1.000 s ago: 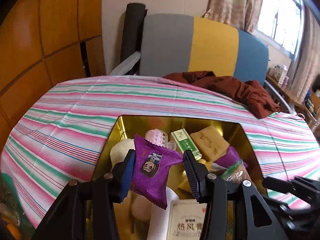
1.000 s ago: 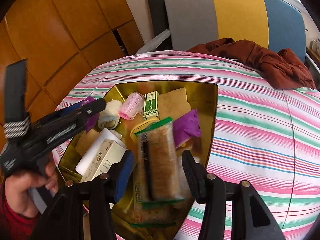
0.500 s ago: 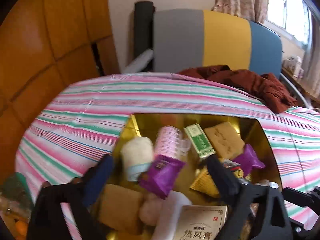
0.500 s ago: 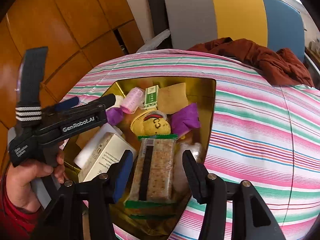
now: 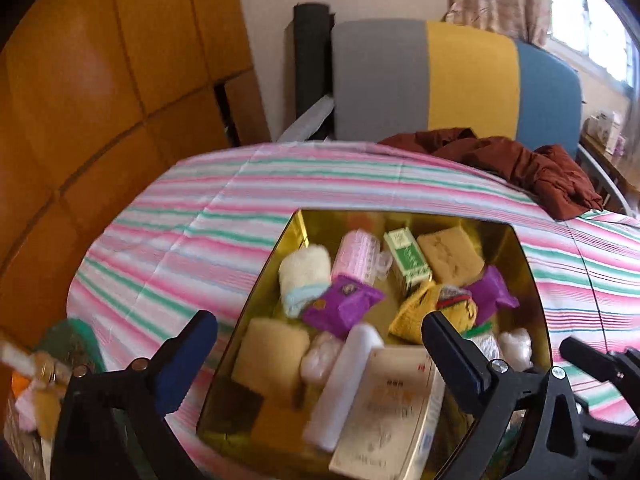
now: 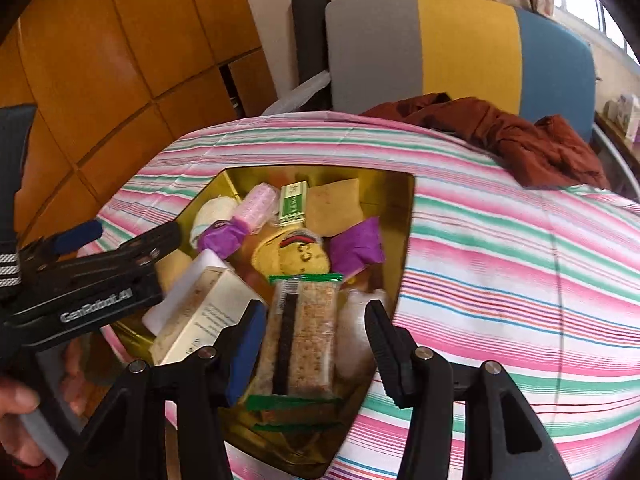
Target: Organize objects
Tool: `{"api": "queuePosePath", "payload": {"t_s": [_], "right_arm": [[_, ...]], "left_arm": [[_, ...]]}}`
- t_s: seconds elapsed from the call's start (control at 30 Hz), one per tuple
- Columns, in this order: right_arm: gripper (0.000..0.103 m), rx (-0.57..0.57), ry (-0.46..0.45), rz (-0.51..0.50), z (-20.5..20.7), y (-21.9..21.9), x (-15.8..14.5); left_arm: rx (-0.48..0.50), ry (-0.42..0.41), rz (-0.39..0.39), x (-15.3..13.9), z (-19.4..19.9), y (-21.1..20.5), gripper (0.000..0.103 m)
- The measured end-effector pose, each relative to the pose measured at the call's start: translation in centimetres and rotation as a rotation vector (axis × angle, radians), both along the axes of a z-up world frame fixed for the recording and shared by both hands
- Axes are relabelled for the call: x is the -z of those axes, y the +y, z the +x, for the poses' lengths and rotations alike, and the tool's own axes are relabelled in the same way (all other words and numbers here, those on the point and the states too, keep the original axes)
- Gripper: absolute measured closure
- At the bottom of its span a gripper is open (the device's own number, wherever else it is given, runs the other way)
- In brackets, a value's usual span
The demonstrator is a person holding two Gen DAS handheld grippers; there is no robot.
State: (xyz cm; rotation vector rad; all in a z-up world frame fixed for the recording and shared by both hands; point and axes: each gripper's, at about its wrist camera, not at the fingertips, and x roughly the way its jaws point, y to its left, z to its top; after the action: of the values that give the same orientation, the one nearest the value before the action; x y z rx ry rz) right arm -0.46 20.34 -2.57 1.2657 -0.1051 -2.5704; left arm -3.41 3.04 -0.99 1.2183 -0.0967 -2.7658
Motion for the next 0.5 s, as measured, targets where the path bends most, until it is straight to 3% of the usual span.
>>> {"api": "queuePosePath", "payload": {"t_s": [0.2, 0.5], "right_arm": [[0.047, 0.047, 0.024, 0.066, 0.4, 0.0, -0.7], [0.047, 0.081, 0.048, 0.096, 1.1, -0.1, -1.2]], "left_arm": [[-0.023, -0.030, 0.040, 0.0, 1.9, -0.3, 0.000], [-0.082, -0.022, -0.025, -0.6, 4.3, -0.4, 0.000]]}}
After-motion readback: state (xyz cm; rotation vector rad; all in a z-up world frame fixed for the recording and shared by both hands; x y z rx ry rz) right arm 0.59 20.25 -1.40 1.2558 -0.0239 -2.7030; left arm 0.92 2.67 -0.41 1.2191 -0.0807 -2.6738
